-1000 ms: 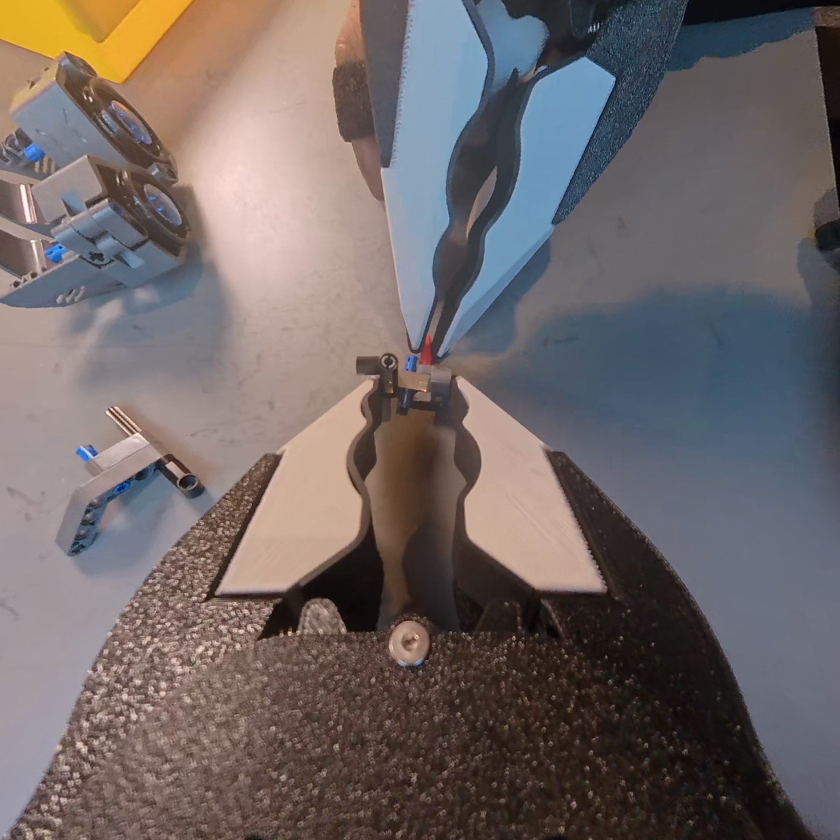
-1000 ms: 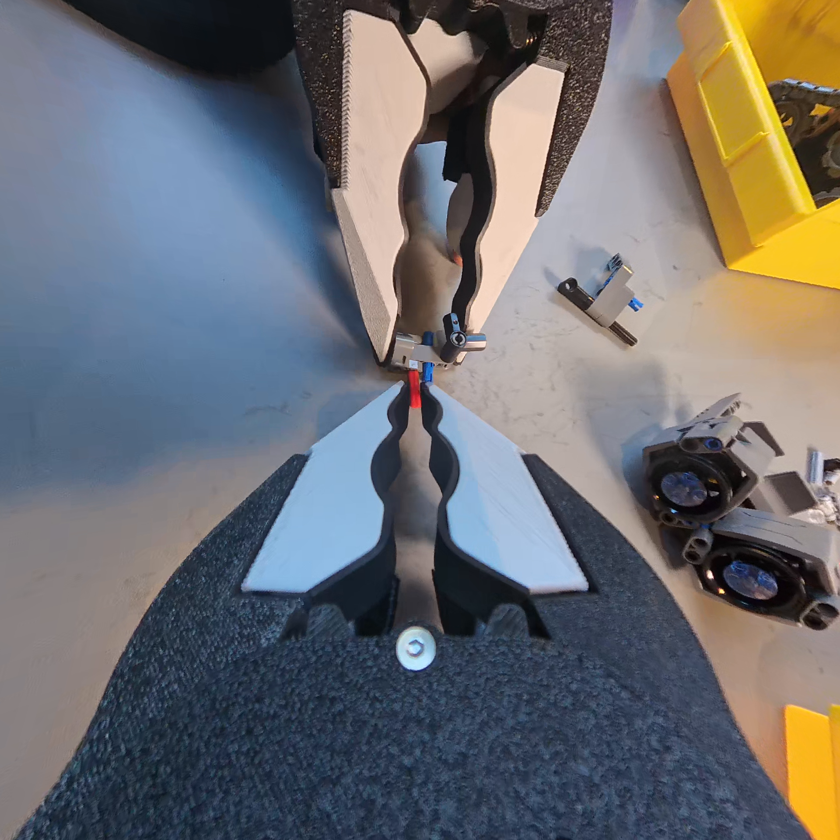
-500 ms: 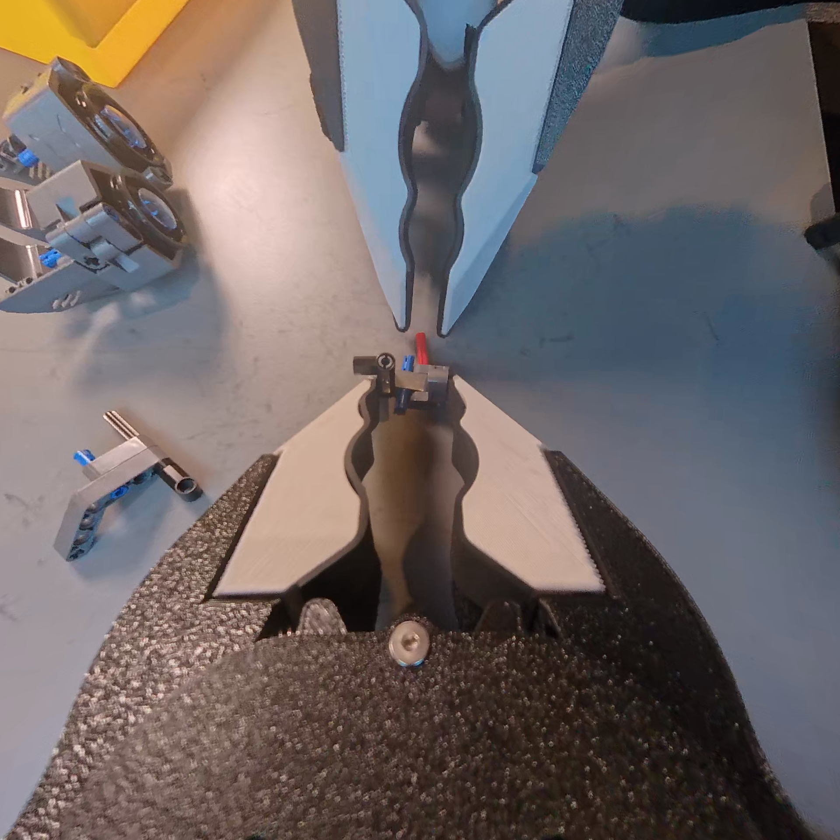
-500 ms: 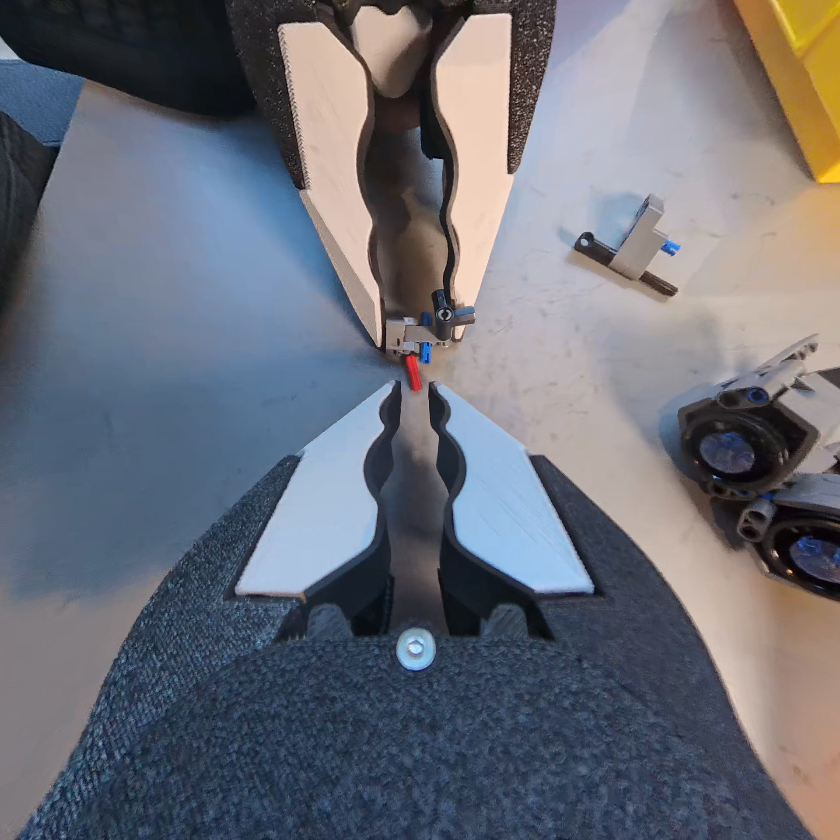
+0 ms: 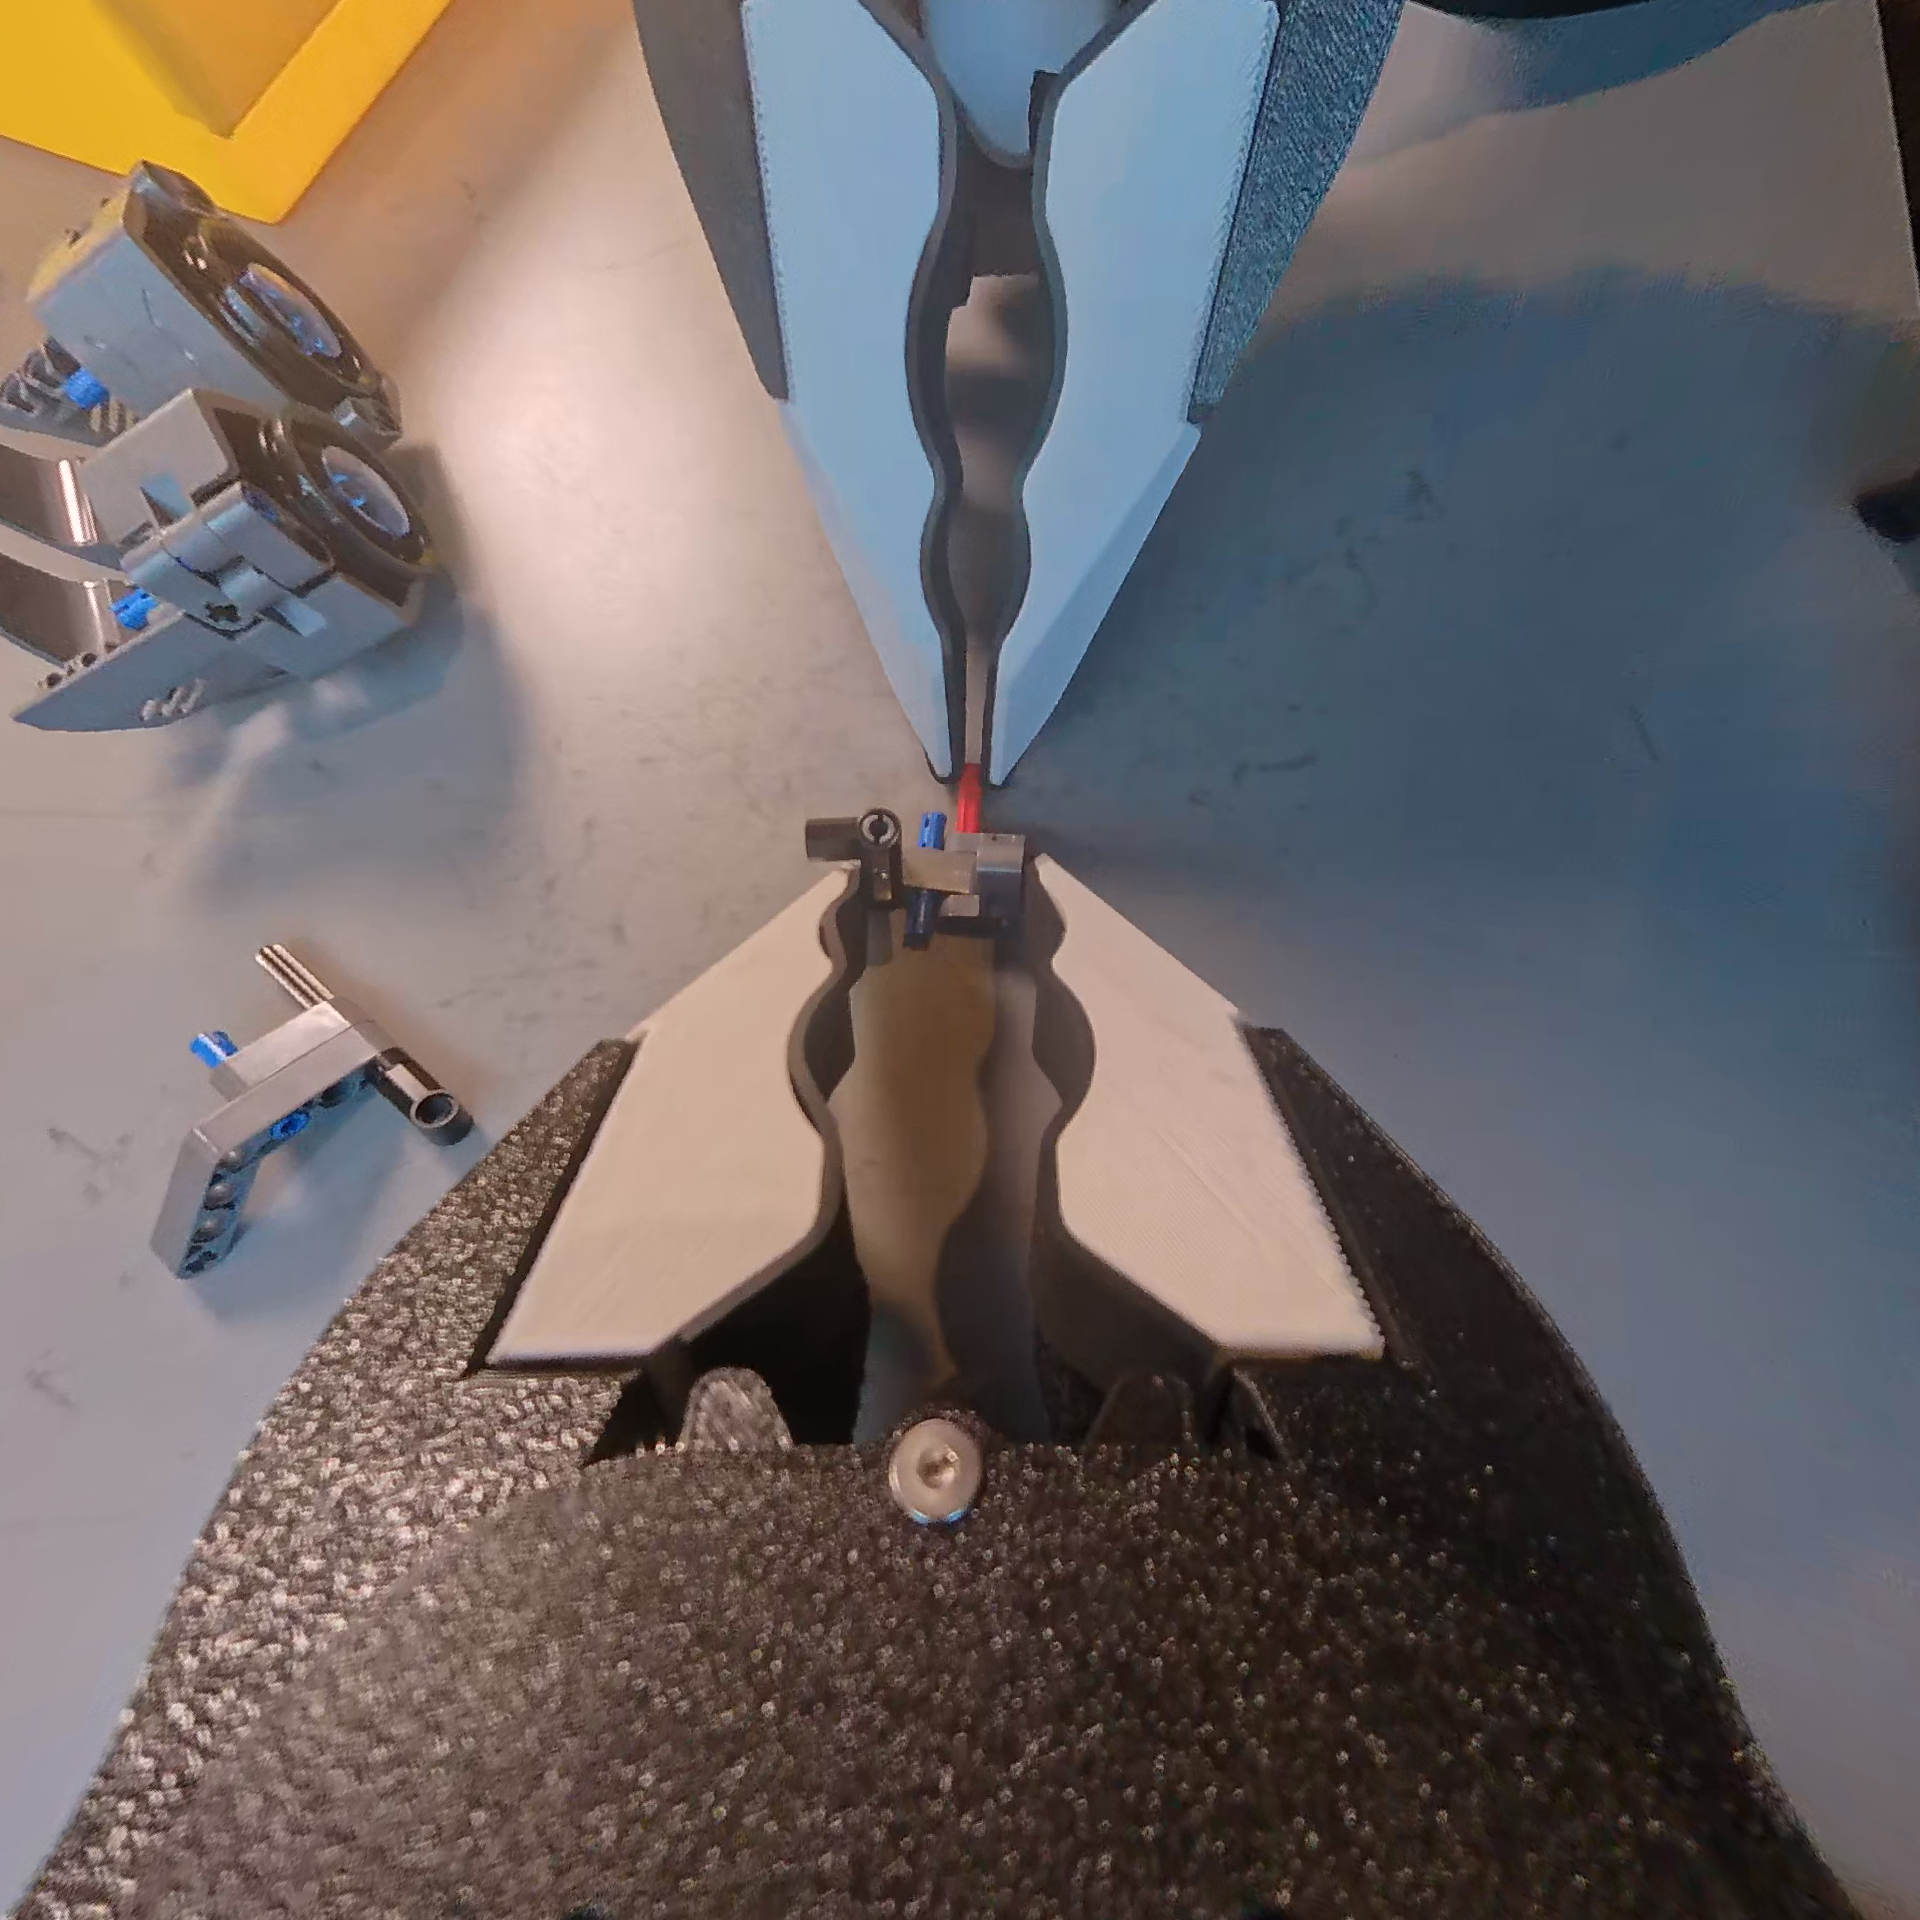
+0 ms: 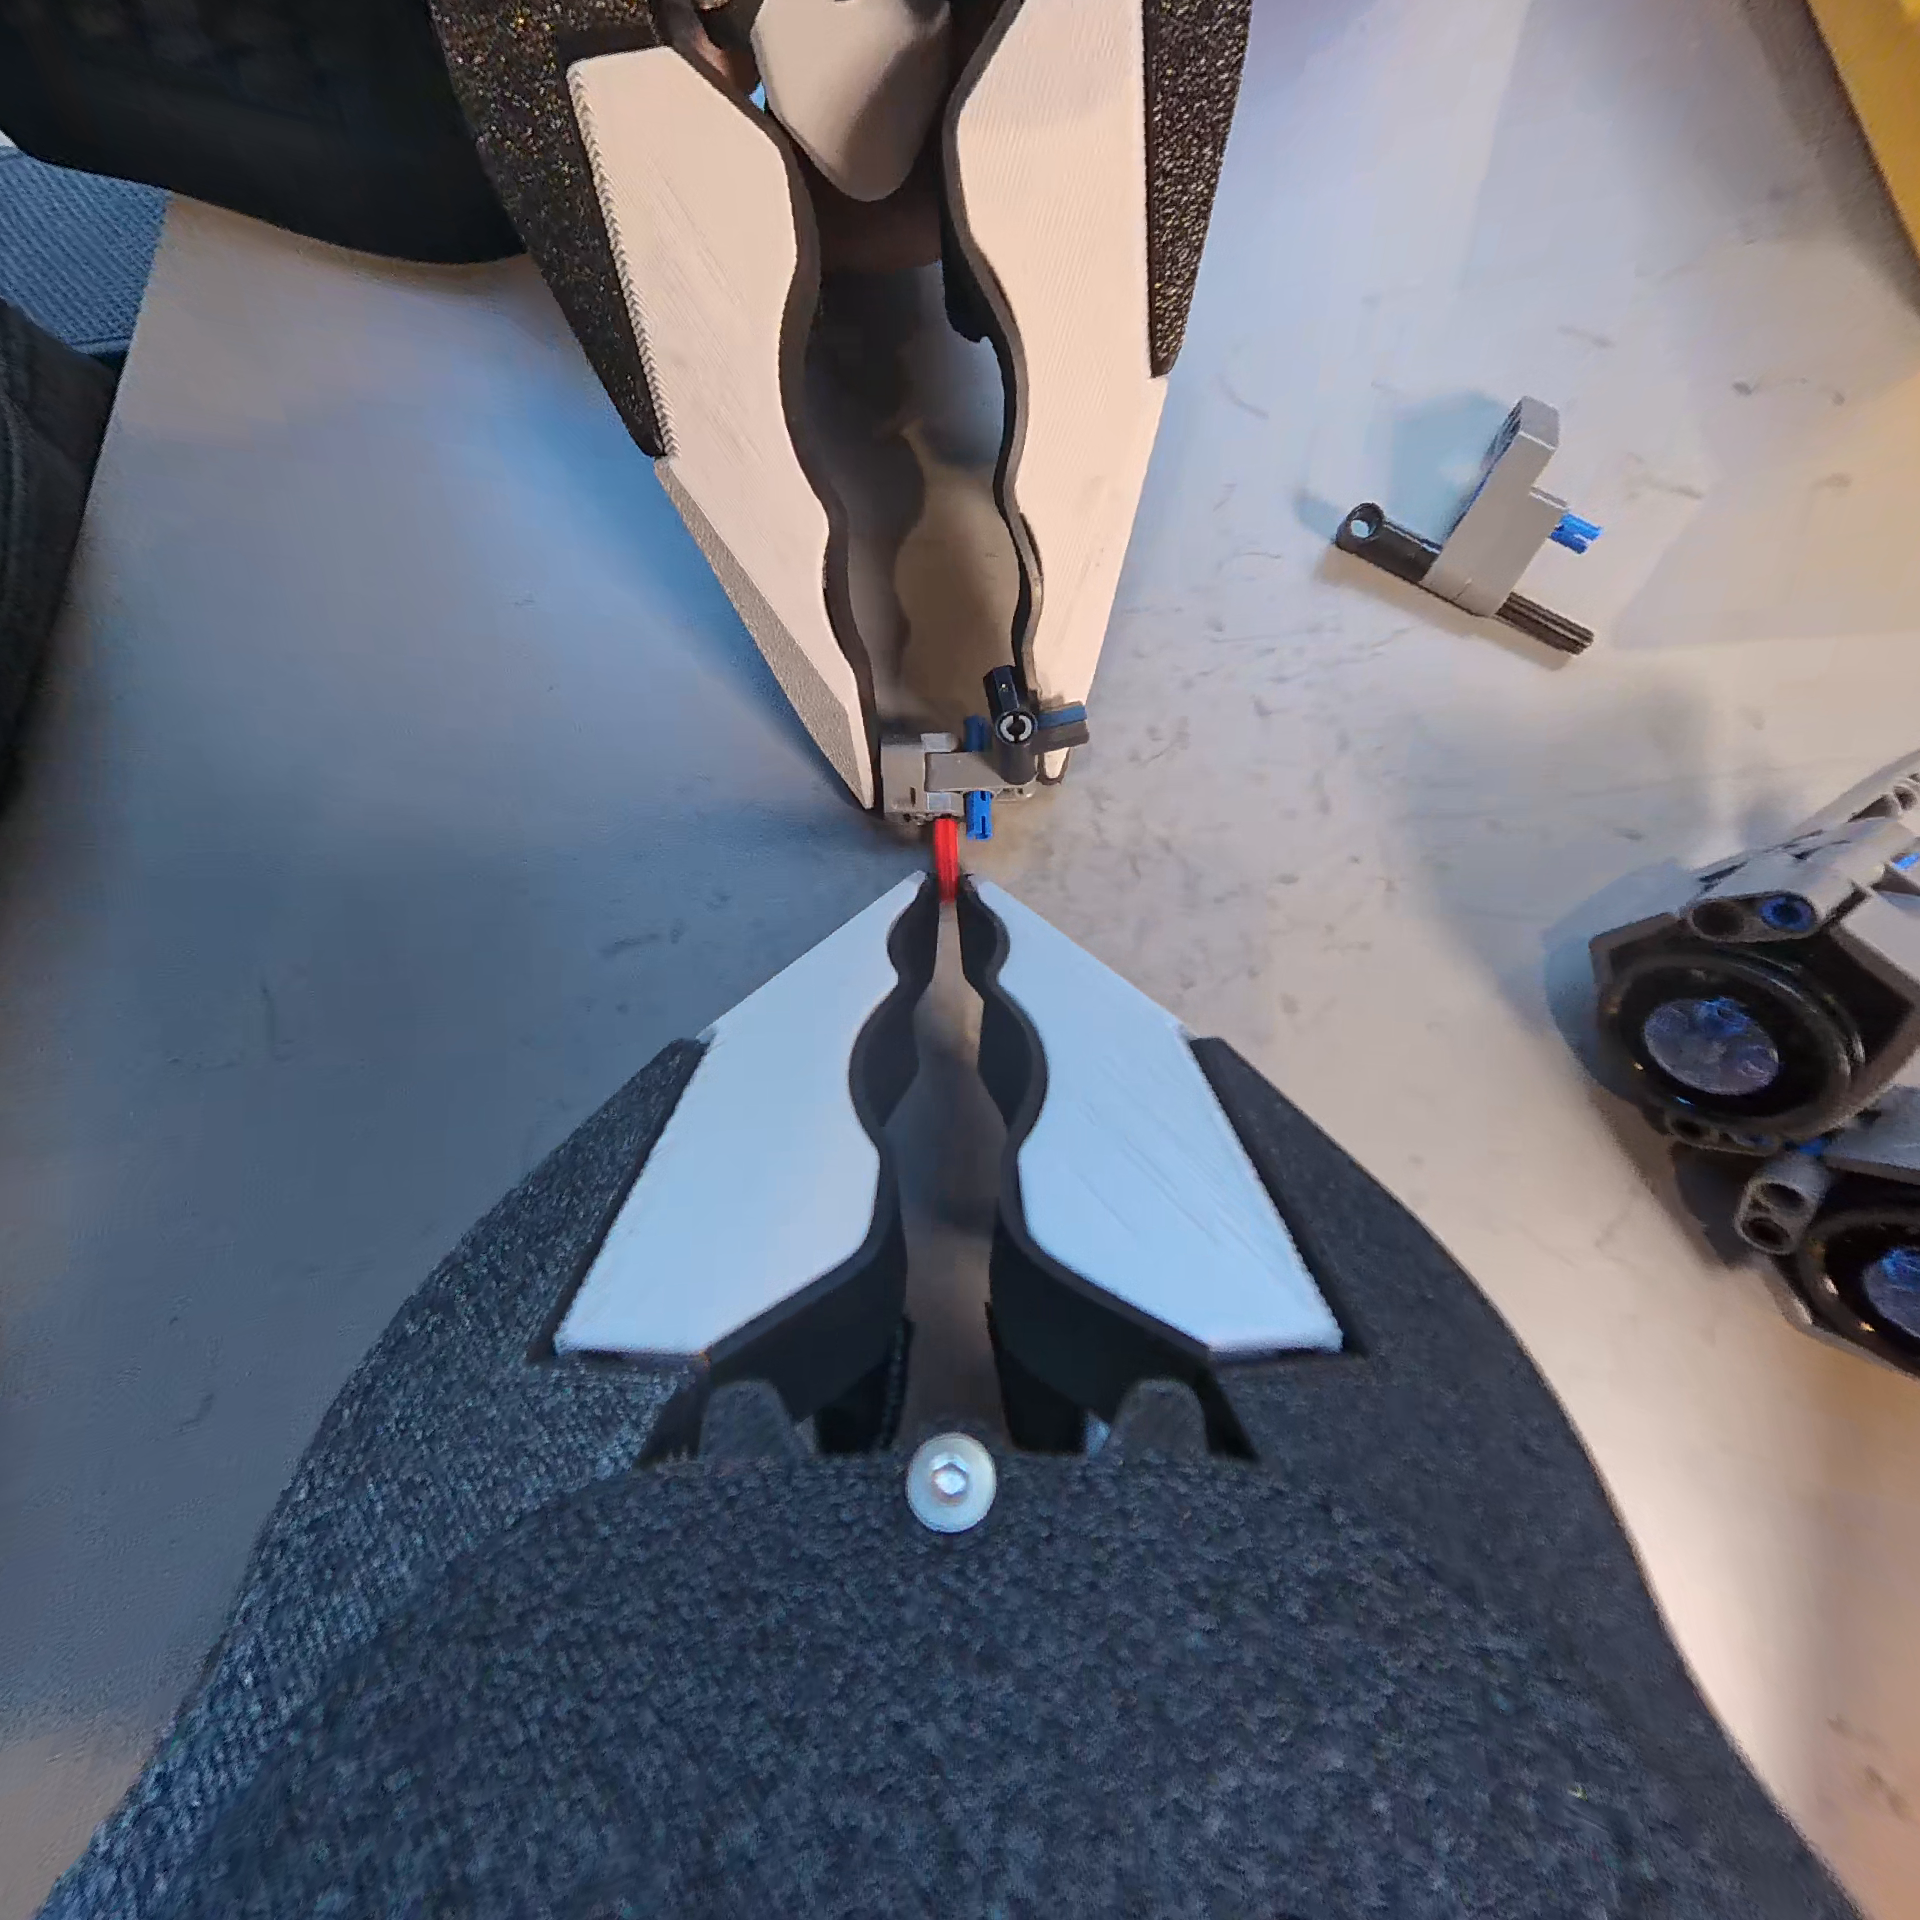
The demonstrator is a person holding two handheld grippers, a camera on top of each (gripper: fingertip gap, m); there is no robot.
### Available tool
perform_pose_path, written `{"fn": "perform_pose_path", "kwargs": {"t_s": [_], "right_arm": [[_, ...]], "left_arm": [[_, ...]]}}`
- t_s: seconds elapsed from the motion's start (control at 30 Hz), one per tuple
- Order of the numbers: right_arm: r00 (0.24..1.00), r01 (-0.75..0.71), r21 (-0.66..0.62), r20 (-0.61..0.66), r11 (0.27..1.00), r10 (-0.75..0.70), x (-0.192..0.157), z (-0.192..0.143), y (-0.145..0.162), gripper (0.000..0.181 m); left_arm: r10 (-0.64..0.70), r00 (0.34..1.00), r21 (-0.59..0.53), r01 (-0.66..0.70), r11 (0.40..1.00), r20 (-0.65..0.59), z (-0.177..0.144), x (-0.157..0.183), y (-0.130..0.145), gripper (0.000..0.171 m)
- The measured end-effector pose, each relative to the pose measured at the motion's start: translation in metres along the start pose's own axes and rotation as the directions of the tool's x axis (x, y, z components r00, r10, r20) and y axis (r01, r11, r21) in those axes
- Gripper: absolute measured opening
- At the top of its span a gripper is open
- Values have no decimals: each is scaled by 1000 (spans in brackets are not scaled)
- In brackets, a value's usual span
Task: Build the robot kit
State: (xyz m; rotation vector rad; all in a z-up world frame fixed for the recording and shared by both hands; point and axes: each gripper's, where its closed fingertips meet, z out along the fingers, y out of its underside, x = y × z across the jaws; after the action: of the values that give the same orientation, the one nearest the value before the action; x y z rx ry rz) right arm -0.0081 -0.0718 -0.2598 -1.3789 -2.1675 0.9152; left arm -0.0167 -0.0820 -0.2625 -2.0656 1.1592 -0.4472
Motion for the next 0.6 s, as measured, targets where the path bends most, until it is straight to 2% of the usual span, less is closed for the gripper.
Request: {"fn": "perform_pose_path", "kwargs": {"t_s": [0.33, 0.6], "right_arm": [[1000, -30, 45, -1, 999, 30, 0, -2, -3, 1], [1000, 9, 67, 8, 998, -10, -1, -3, -4, 1]], "left_arm": [[-5, 1000, 8, 5, 1000, 4, 0, 0, 0, 30], [-12, 1000, 8, 12, 1000, -2, 0, -1, 0, 30]]}}
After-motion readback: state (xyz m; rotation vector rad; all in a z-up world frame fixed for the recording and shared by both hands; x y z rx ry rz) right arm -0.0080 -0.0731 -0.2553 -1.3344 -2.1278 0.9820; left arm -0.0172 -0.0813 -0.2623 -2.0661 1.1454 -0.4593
